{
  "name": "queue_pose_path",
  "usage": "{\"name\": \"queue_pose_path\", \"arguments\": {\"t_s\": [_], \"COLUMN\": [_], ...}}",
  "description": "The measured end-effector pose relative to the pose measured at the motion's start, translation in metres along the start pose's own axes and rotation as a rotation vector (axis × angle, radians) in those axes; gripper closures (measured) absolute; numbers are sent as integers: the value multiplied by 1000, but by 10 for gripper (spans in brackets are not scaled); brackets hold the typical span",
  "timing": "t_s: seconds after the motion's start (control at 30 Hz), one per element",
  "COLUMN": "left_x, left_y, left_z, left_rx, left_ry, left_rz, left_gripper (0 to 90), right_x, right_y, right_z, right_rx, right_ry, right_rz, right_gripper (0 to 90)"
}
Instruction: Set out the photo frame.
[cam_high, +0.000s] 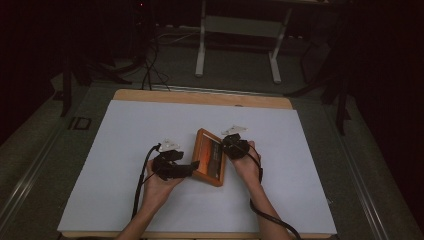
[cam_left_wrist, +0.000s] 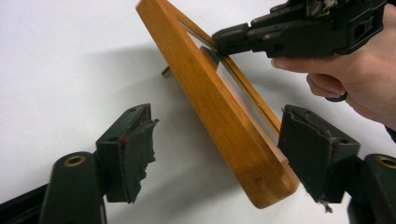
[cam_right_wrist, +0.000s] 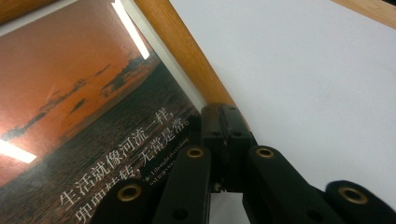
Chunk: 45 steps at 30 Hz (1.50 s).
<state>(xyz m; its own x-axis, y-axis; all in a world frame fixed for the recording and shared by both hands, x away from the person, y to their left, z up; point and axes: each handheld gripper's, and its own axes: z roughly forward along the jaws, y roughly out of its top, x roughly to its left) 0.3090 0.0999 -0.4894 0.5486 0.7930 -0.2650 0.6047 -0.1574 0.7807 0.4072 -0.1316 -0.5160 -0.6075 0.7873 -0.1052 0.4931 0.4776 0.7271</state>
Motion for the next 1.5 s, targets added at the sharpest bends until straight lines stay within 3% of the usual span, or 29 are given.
{"name": "queue_pose_path", "arguments": {"t_s": [0.27,0.47,0.57,0.7,1.0,1.17,1.33,1.5], "left_x": [3,3,1,3,0,4,5,-1], "left_y": [-9,-13,-14,-14,-13,-13,-13,-10], "left_z": [15,22,24,26,27,28,29,27], "left_rx": [30,37,43,41,60,76,69,52], "left_ry": [-68,-149,-173,-199,-179,-174,-178,-173], "left_rz": [-66,-98,-88,-112,-136,-158,-167,-134], "left_gripper": [240,331,394,455,495,517,548,572], "right_x": [0,1,1,1,2,0,-2,-2], "right_y": [0,0,-1,-2,-4,-8,-8,-6], "right_z": [0,0,0,0,-3,-9,-26,-50], "right_rx": [-2,-1,-3,-12,-24,-43,-83,-134], "right_ry": [-1,-4,-4,-5,0,27,42,52], "right_rz": [-2,0,1,12,8,16,16,1], "right_gripper": [897,897,897,897,896,838,751,677]}}
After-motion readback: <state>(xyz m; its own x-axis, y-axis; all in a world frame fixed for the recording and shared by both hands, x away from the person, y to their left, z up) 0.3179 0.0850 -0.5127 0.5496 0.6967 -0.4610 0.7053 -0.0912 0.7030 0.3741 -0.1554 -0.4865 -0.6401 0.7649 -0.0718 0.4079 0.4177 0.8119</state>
